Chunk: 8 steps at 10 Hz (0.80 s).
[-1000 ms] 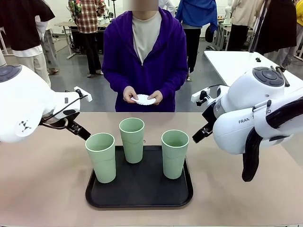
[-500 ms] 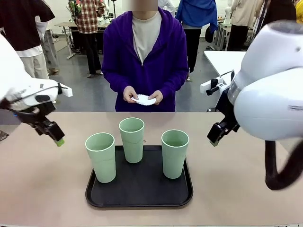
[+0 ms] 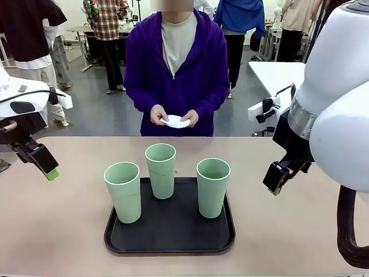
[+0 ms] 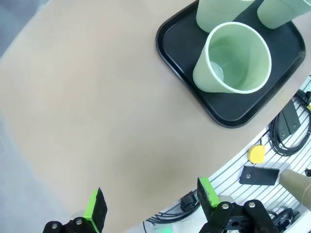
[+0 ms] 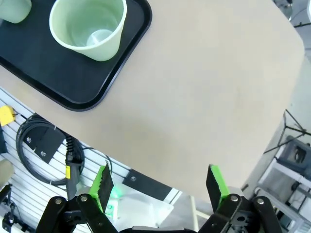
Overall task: Place coasters on the table and set cups on them.
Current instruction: Pick up one Reusable plastic cup and place it on a coaster set by the human.
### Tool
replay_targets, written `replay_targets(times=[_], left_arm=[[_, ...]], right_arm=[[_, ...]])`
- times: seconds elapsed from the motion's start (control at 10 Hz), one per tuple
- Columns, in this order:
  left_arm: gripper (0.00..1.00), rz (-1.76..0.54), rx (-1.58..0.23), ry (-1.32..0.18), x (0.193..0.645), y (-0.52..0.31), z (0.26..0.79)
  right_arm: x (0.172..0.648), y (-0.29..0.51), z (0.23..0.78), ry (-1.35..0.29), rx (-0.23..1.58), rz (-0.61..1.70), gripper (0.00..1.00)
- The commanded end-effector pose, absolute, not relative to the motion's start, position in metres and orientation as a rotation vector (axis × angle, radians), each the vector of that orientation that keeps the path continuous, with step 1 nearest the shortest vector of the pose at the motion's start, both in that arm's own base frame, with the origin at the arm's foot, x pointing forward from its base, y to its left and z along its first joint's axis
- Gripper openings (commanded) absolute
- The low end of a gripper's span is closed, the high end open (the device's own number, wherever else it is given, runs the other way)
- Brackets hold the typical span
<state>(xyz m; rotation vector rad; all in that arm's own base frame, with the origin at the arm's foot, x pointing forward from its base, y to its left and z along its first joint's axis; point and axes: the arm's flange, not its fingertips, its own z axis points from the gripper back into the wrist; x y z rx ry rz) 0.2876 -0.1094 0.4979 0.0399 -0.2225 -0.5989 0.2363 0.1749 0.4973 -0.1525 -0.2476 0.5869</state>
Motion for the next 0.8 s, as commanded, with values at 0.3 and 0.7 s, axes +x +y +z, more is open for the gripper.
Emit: replay_targets(times=[0.3, 0.7], left_arm=[[1.00, -0.563, -0.403, -0.240, 0.299, -0.085, 0.513], [1.00, -0.470, -1.073, -0.200, 0.331, 0.002, 0.509]], right_arm=[[0.250, 0.118, 0.517, -0.309, 0.535, 0.425, 1.00], [0.251, -0.026, 0.493, -0.444, 1.144, 0.046, 1.00]])
